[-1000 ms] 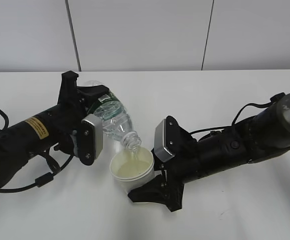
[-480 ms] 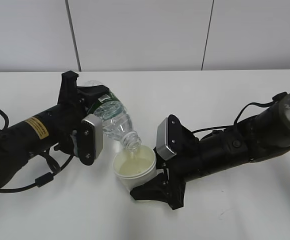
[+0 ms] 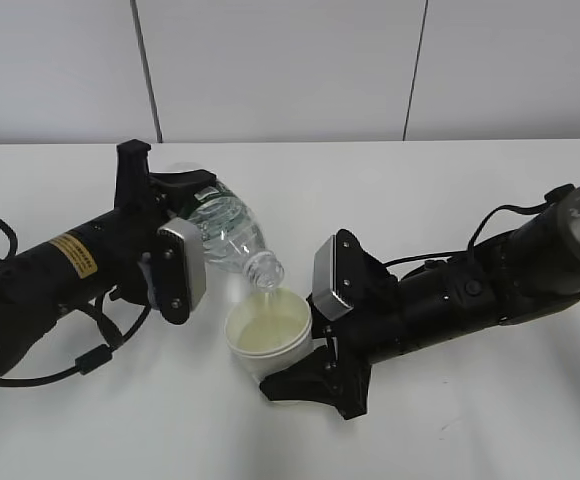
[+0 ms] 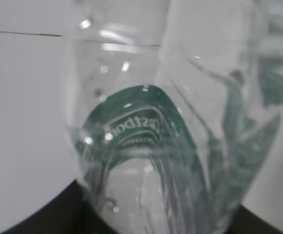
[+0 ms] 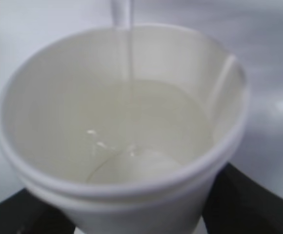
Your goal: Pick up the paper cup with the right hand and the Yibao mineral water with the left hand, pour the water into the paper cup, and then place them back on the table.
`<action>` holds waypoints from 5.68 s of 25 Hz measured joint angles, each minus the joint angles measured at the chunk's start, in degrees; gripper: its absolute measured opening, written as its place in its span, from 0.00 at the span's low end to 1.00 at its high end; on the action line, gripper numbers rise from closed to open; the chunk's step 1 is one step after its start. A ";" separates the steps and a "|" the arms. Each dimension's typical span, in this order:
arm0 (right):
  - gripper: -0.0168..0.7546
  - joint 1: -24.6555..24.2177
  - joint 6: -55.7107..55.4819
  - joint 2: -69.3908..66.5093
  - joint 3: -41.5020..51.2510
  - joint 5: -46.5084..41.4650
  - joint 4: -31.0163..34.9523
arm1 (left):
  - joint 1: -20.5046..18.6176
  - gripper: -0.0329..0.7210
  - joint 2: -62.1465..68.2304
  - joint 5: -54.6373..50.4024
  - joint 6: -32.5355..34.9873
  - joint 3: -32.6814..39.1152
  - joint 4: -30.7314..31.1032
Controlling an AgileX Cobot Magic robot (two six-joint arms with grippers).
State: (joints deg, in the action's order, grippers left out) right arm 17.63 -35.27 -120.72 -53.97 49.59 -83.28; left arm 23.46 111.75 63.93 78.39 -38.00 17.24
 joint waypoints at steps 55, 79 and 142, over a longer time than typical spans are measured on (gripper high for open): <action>0.70 -16.35 23.85 3.96 11.05 7.27 33.43 | -7.60 0.47 0.00 -3.57 -92.83 0.00 24.16; 0.70 -16.35 31.96 -6.20 11.31 14.57 49.23 | -4.41 0.47 6.33 0.37 -90.66 0.00 31.45; 0.85 -16.35 29.78 -7.06 13.63 16.02 48.21 | -1.47 0.68 7.88 -1.62 -88.99 0.12 25.82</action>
State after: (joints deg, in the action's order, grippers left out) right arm 1.28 -5.49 -127.78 -40.34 65.62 -35.07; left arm 21.99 119.63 62.31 -10.60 -37.88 43.06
